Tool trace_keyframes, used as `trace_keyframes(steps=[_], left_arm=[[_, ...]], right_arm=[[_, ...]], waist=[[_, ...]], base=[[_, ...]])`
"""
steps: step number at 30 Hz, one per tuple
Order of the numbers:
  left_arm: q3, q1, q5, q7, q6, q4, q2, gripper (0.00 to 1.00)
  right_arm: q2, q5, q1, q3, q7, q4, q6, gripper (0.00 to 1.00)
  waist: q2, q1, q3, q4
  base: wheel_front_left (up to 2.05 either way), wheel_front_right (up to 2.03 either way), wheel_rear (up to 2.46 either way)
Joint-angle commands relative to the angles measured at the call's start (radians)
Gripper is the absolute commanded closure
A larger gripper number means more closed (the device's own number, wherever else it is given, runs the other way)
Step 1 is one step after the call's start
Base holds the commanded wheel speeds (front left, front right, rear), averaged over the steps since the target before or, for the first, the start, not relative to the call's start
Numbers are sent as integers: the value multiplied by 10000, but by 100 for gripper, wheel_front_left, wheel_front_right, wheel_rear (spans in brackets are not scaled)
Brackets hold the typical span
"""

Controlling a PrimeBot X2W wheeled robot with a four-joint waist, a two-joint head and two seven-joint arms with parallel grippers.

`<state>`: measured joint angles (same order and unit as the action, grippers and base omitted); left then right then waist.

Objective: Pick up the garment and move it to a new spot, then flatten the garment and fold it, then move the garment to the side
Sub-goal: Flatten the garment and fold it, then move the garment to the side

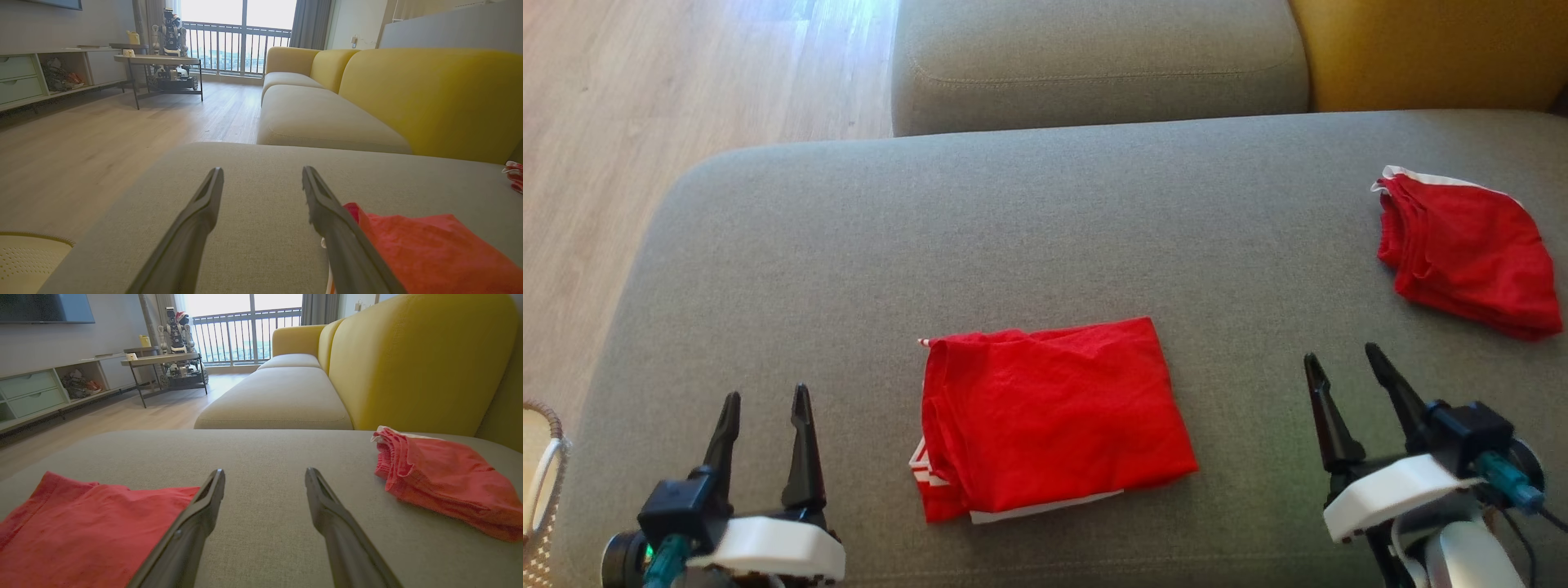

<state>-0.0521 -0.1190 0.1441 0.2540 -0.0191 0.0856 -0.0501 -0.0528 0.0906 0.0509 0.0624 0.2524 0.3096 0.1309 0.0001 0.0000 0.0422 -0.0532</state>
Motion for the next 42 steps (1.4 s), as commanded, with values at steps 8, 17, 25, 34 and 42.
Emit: trace_keyframes(steps=[8,17,25,34,42], left_arm=[[93,81,-64,78,56,-173,-1,0],[33,118,-124,78,149,-60,-1,0],[-87,76,-131,78,210,32,-1,0],[-133,128,-101,78,186,69,-1,0],[-111,239,-152,78,239,26,-1,0]], right_arm=[[21,-17,-5,-161,93,-1017,-2,0],[24,128,-84,-146,93,-1224,-2,0],[25,204,-84,-139,93,-1200,-2,0],[25,223,-34,-111,93,-1101,-2,0],[26,495,385,-559,61,-629,-2,0]], waist=[[-1,0,15,-73],[-1,0,38,-158],[-1,0,48,-116],[-1,0,-3,-175],[-1,0,-418,-357]], base=[[0,0,0],[0,0,0],[0,0,0],[0,0,0],[0,0,0]])
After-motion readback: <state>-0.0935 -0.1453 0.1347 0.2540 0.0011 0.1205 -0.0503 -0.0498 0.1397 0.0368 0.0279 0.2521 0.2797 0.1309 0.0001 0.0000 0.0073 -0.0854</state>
